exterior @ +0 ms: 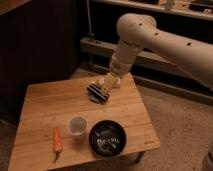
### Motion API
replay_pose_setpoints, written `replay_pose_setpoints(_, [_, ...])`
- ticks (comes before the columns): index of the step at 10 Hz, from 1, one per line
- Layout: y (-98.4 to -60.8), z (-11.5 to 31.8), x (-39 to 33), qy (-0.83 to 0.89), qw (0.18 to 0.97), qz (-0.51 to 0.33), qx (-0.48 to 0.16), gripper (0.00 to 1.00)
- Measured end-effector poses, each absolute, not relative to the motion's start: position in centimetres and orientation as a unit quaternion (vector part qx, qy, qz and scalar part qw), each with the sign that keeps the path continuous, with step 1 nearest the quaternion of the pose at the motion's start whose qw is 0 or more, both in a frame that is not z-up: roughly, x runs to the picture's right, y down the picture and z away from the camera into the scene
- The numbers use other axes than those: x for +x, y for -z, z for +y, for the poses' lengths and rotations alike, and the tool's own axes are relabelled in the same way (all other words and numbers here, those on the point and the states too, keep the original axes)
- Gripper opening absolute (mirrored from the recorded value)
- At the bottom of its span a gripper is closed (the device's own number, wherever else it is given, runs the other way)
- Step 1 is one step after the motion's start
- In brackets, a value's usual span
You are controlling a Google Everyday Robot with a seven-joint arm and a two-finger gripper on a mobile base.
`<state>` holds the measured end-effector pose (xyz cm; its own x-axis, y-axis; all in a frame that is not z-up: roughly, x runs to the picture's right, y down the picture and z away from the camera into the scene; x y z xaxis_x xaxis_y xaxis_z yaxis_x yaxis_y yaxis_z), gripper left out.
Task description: Place the ceramic cup in the ceramic bowl
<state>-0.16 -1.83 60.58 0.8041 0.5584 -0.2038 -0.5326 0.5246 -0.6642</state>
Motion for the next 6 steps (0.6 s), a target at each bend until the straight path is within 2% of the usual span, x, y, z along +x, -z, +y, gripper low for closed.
replay_pose_setpoints(2, [-59.6,-0.3,-3.8,-0.294,0.878,-0.027,-0.375,0.8])
replay_pose_setpoints(6, [-61.5,5.3,-8.9,-0.248,0.885,-0.045,-0.393,0.8])
